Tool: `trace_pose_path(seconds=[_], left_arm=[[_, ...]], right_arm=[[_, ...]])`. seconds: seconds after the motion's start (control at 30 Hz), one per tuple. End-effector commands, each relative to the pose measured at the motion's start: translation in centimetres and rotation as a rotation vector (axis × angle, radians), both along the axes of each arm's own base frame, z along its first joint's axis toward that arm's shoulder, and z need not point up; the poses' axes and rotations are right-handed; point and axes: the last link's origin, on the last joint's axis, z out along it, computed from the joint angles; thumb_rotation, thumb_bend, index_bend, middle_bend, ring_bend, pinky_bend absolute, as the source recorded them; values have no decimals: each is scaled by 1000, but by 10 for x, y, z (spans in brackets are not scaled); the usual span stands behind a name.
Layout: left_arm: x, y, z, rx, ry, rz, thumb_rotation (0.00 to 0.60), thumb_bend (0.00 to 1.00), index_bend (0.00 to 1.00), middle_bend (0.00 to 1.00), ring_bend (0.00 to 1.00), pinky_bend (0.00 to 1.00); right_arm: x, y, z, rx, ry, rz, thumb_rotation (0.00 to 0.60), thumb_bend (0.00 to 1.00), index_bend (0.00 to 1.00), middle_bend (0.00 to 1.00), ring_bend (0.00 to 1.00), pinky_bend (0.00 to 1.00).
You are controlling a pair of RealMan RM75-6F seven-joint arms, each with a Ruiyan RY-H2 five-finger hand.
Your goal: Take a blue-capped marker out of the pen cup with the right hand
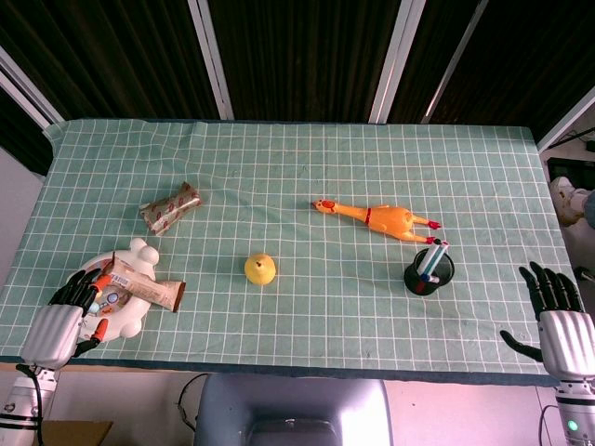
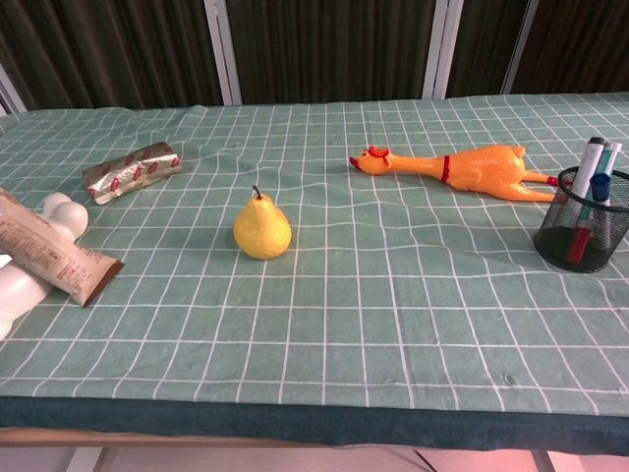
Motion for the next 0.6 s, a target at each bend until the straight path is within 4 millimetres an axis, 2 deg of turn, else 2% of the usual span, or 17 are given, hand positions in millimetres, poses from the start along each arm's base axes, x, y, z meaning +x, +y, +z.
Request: trace_pose_path(seconds=[0.03, 0.2, 0.27, 0.3, 0.37, 0.47, 0.53, 0.6], left_arm=[[0, 0, 0, 2, 0, -1, 600, 428, 166, 35, 0, 221], [1, -2, 1, -2, -6, -6, 600, 427, 166, 29, 0, 221], [1, -2, 1, -6, -6, -6, 600, 428, 166, 29, 0, 220], [0, -2, 1, -9, -7, -4, 600, 428, 166, 29, 0, 221], [-1, -3, 2, -14, -11, 5, 600, 428, 166, 31, 0, 221], [-2, -4, 6, -8, -18, 10, 600, 428, 166, 32, 0, 221], [-2, -6, 8, -4, -22, 12, 600, 428, 165, 32, 0, 221], [-2, -7, 10, 1, -28, 10, 600, 427, 166, 32, 0, 222]], right_arm=[[1, 0, 1, -3, -4, 9, 600, 274, 86, 144, 103, 190], [5, -5, 1, 8, -3, 34, 600, 274, 98, 144, 104, 190], [9, -13, 1, 7, 5, 62, 600, 274, 131, 158, 144, 200], [11, -17, 1, 5, 10, 74, 600, 274, 155, 198, 206, 236], [17, -31, 1, -6, 29, 106, 600, 274, 214, 356, 385, 374], [25, -55, -5, -18, 65, 151, 600, 274, 367, 697, 754, 687], [28, -69, -11, 1, 73, 160, 600, 274, 451, 838, 912, 830], [29, -83, -20, 42, 77, 152, 600, 274, 507, 926, 983, 915]])
